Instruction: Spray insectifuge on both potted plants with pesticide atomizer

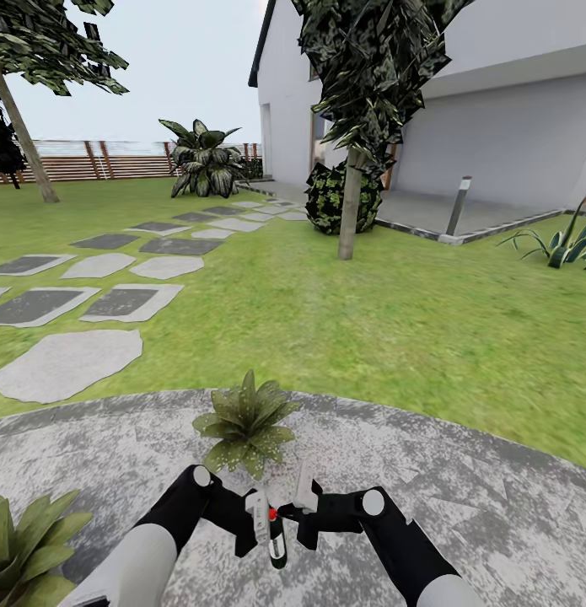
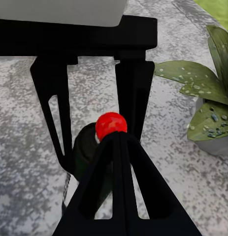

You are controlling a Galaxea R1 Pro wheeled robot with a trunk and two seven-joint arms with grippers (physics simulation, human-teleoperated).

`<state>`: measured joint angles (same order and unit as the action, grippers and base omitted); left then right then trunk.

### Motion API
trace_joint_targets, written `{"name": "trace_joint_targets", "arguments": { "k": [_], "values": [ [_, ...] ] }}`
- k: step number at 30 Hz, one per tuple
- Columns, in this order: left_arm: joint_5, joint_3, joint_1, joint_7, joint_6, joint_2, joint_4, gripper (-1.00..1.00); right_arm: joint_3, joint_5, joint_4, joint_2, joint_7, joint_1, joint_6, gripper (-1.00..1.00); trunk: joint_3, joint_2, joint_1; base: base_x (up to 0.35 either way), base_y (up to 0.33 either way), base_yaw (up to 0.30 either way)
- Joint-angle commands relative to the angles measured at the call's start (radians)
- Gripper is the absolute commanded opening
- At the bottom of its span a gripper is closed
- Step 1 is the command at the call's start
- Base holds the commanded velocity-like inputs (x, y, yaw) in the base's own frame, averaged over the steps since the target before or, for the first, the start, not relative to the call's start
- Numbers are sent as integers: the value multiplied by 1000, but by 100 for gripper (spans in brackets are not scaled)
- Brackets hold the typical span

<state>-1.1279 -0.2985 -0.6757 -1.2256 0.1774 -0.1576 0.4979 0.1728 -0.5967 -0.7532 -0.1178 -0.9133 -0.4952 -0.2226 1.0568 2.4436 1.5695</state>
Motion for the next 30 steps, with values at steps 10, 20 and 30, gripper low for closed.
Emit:
{"name": "trace_joint_targets", "arguments": {
  "k": [10, 20, 30],
  "values": [
    [-28, -1, 17, 3, 7, 128, 12, -100, -1, -11, 3, 0, -1, 0, -6, -100, 1, 0, 0, 0, 0, 0],
    [-11, -17, 69, 92, 10, 277, -1, -100, -5, -10, 19, 32, 2, 0, -8, 100, 1, 0, 0, 0, 0, 0],
    [252, -21, 100, 533, 7, 265, -141, -100, -14, 9, 420, 112, 565, 4, -17, 100, 1, 0, 0, 0, 0, 0]
  ]
}}
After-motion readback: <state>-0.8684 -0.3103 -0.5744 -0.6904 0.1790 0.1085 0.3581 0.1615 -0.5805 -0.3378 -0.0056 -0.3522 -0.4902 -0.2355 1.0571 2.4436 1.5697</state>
